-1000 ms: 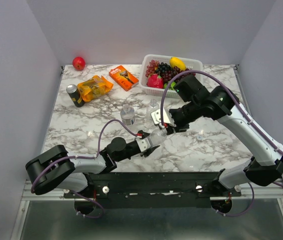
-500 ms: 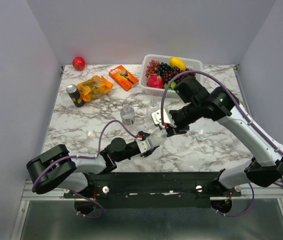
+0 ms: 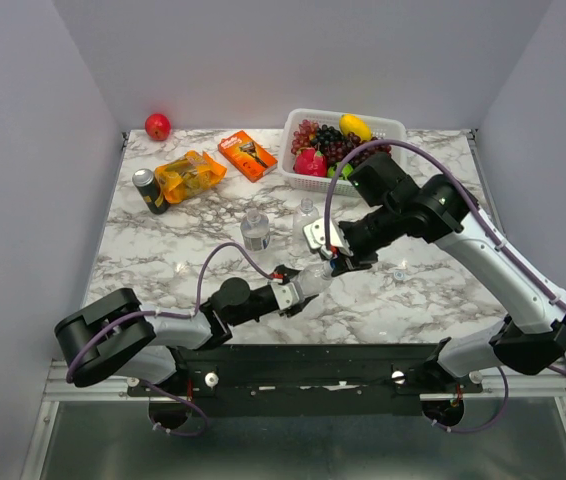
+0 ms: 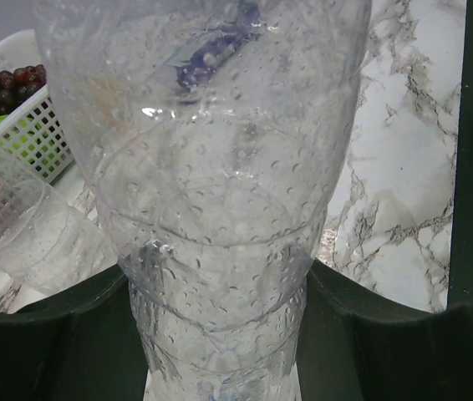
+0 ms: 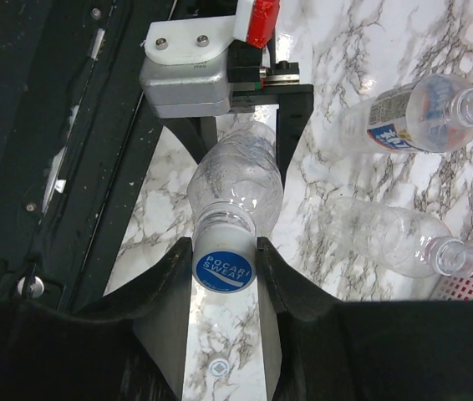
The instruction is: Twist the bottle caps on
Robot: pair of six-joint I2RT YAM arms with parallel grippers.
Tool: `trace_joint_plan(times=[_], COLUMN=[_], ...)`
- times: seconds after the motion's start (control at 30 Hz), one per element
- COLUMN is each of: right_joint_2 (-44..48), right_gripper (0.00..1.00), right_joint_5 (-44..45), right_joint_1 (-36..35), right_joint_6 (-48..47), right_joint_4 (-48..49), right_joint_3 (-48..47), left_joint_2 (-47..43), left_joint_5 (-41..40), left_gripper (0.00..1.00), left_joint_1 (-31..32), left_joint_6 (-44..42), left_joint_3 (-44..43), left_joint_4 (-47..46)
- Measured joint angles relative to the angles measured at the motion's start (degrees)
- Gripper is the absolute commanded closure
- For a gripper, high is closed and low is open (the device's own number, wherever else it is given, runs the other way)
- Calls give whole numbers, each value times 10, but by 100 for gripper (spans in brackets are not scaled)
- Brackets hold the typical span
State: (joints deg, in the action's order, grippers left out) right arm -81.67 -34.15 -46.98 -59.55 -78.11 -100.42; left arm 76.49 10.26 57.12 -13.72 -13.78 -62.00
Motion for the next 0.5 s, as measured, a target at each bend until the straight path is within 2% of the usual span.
trace_joint_plan(times=[0.5], right_joint_2=[17], right_gripper=[82], right_joint_5=[7], right_joint_1=[0], right_joint_6=[0], right_joint_4=[3], right_joint_3=[44], left_joint_2=[21], left_joint_5=[8], left_gripper=[100], left_joint_1=[0], left_joint_6=[0], left_joint_3=[0], left_joint_4=[0])
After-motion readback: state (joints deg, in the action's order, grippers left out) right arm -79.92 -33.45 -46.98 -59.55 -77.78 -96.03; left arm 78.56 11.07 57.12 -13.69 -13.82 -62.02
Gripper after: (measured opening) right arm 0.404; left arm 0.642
